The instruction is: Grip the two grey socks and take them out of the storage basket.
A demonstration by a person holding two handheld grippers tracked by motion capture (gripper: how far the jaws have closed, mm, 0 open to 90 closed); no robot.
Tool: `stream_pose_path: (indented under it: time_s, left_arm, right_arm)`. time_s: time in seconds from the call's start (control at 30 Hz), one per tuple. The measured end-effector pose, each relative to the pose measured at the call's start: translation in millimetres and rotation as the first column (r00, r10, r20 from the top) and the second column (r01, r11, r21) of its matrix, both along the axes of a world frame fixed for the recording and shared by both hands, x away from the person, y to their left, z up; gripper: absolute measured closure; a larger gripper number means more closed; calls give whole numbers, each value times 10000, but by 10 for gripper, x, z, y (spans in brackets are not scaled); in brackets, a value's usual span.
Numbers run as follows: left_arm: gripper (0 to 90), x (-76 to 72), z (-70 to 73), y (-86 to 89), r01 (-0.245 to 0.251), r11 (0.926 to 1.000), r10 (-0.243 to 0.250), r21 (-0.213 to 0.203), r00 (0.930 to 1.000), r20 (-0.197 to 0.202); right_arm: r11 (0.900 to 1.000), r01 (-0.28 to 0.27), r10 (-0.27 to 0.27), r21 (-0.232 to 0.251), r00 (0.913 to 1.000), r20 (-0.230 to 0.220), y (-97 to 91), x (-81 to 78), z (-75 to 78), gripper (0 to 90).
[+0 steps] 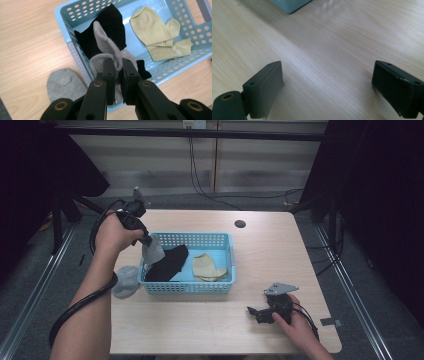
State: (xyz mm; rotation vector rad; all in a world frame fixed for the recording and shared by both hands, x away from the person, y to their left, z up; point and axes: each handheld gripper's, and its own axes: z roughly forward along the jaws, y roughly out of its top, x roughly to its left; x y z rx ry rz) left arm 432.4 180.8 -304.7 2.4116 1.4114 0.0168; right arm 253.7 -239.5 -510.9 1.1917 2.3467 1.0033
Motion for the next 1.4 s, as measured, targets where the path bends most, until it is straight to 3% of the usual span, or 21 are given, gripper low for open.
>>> stream_pose_path:
  time_s: [0.37, 1.03, 1.23, 1.4]
  left_arm:
    - [829, -64, 126, 224, -456, 9990, 456, -10, 9989, 136]
    - [827, -143, 148, 540, -1001, 9950, 1001, -23, 9947, 250]
    - [823, -171, 57, 626, -1199, 9928, 1199, -1, 9924, 290]
    - [823, -176, -98, 744, -1367, 9906, 1365, 91, 9905, 178]
  right_arm:
    - [10000, 0, 0, 0, 10000, -1, 0, 0, 0, 94]
    - [10000, 0, 0, -1, 10000, -1, 0, 0, 0, 94]
    - [10000, 3, -3, 1, 10000, -2, 0, 0, 0, 94]
    - [10000, 2, -2, 0, 10000, -2, 0, 0, 0, 94]
